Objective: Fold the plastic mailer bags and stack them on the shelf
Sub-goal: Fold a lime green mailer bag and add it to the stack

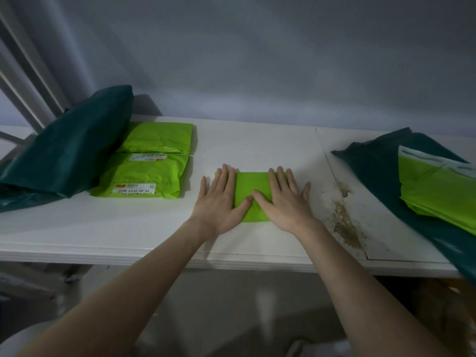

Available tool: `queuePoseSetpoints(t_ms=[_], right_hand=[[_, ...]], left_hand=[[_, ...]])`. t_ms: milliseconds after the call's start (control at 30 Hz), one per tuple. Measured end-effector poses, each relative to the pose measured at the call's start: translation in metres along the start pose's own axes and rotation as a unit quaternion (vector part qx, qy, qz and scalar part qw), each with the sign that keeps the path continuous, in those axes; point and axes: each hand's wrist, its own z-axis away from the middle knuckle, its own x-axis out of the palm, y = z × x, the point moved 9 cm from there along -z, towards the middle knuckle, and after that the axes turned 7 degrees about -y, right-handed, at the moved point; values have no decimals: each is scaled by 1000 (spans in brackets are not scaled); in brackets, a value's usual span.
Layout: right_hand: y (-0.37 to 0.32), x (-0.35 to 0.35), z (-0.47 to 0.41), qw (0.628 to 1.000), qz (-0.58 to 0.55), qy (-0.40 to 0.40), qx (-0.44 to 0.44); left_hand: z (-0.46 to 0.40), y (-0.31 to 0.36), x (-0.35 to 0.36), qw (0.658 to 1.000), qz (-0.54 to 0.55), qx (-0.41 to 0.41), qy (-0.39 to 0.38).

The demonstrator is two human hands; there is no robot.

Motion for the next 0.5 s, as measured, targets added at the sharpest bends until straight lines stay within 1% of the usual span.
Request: queuePoseSetpoints(t_ms=[133,233,300,333,433,467,500], right_hand=[[2,1,-3,1000,0,1,4],[5,-5,-6,999,5,33,9],[5,-17,-6,996,29,86,-1],[1,-26,-3,991,43,125,-15],[-19,-53,12,967,52,242,-65],[-25,-57,16,960,51,264,-75],[-31,-56,19,960,51,263,-84]], left_hand=[[-1,1,-3,1000,-4,11,2],[-1,-3,-7,999,-15,33,26],[0,-4,-9,997,-33,53,35],[0,-5,-9,997,-36,60,35],[5,-8,-17,995,-29,71,58],[8,-8,-21,994,-27,76,71],[11,-8,-26,993,-26,85,80]])
